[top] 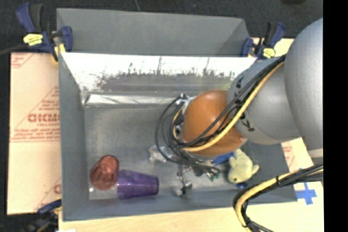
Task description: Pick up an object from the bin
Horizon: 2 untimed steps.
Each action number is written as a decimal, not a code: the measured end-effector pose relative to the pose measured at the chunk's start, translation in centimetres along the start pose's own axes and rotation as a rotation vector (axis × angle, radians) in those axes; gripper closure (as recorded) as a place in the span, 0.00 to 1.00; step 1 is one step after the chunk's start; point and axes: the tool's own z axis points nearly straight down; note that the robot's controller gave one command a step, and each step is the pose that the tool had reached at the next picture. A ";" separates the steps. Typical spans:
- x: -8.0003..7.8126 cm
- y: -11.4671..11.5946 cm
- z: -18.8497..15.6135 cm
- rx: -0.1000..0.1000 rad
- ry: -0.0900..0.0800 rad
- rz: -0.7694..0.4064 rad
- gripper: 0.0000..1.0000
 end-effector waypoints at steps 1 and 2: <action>-2.3 3.1 0.1 -0.001 -0.003 0.219 0.00; -6.8 6.3 -1.0 0.002 -0.004 0.263 0.00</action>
Offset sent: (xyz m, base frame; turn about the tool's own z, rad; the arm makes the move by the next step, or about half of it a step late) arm 0.0426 0.1123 0.0173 0.1509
